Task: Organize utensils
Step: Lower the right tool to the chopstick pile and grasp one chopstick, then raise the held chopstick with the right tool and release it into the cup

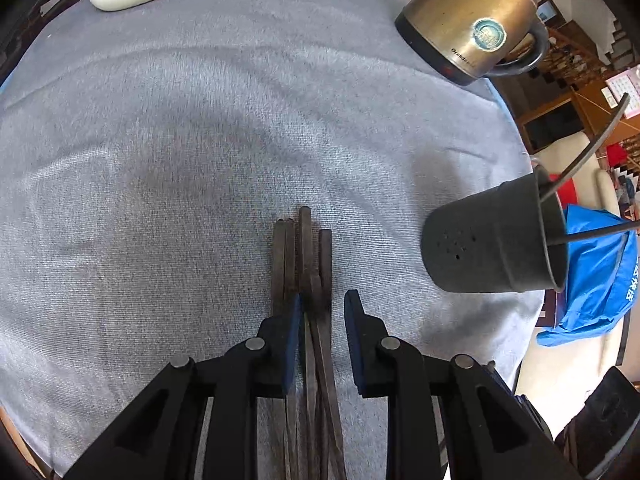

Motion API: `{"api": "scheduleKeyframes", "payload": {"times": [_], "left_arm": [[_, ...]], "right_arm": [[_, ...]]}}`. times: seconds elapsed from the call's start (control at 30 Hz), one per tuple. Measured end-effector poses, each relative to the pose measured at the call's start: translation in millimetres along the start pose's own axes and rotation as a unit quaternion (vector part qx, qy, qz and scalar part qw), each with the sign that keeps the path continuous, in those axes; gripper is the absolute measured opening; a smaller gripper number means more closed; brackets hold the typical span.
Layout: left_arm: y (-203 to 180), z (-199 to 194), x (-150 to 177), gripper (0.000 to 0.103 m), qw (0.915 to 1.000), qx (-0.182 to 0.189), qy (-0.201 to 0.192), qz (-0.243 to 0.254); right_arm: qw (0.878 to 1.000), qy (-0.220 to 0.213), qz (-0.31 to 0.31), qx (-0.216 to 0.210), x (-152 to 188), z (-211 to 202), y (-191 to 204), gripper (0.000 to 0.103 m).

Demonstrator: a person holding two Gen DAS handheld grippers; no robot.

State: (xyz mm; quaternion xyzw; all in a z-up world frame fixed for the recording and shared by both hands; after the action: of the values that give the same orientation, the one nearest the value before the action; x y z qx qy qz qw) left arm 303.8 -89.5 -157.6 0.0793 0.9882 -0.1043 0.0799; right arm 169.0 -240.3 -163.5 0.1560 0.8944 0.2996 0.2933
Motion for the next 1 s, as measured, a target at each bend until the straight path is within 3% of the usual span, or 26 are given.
{"api": "scheduleKeyframes", "payload": {"times": [0.07, 0.17, 0.43, 0.6, 0.87, 0.97, 1.0], "left_arm": [[-1.2, 0.7, -0.8, 0.022, 1.0000, -0.004, -0.001, 0.000], [-1.7, 0.3, -2.9, 0.009, 0.9999, -0.009, -0.010, 0.001], [-1.7, -36.4, 3.1, 0.008, 0.9972, 0.010, -0.068, 0.029], [5.0, -43.9, 8.6, 0.008, 0.9972, 0.014, -0.066, 0.031], [29.1, -47.8, 23.1, 0.009, 0.9974, 0.013, -0.067, 0.025], [52.9, -40.1, 24.3, 0.009, 0.9983, 0.013, -0.056, -0.001], [60.4, -37.6, 24.2, 0.010, 0.9985, 0.011, -0.052, -0.010]], "right_arm": [[1.000, -0.002, 0.000, 0.000, -0.2, 0.2, 1.7, 0.007], [1.000, -0.006, -0.002, -0.002, -0.8, -3.0, 3.2, 0.007], [1.000, -0.021, -0.019, 0.001, -4.5, -14.3, 13.7, 0.007], [1.000, 0.011, 0.001, -0.005, 1.9, 1.5, 7.0, 0.010], [0.996, 0.074, -0.012, 0.040, 21.6, 27.8, 5.3, 0.012], [0.996, 0.071, -0.022, 0.043, 23.5, 28.7, 10.2, 0.033], [0.996, 0.070, -0.024, 0.043, 24.2, 28.5, 11.3, 0.053]]}}
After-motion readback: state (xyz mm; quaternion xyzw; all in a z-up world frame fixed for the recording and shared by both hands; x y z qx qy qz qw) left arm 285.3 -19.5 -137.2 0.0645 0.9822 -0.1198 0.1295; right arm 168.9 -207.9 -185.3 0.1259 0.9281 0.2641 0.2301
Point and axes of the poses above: each gripper's, at about its wrist camera, not at the fingertips, and z roughly the way its jaws point, y to its left, x to its underside, the point moved 4 cm from there along z, roughly the way its jaws point, and after that the axes turned 10 degrees about -x, right-handed, at the moved point
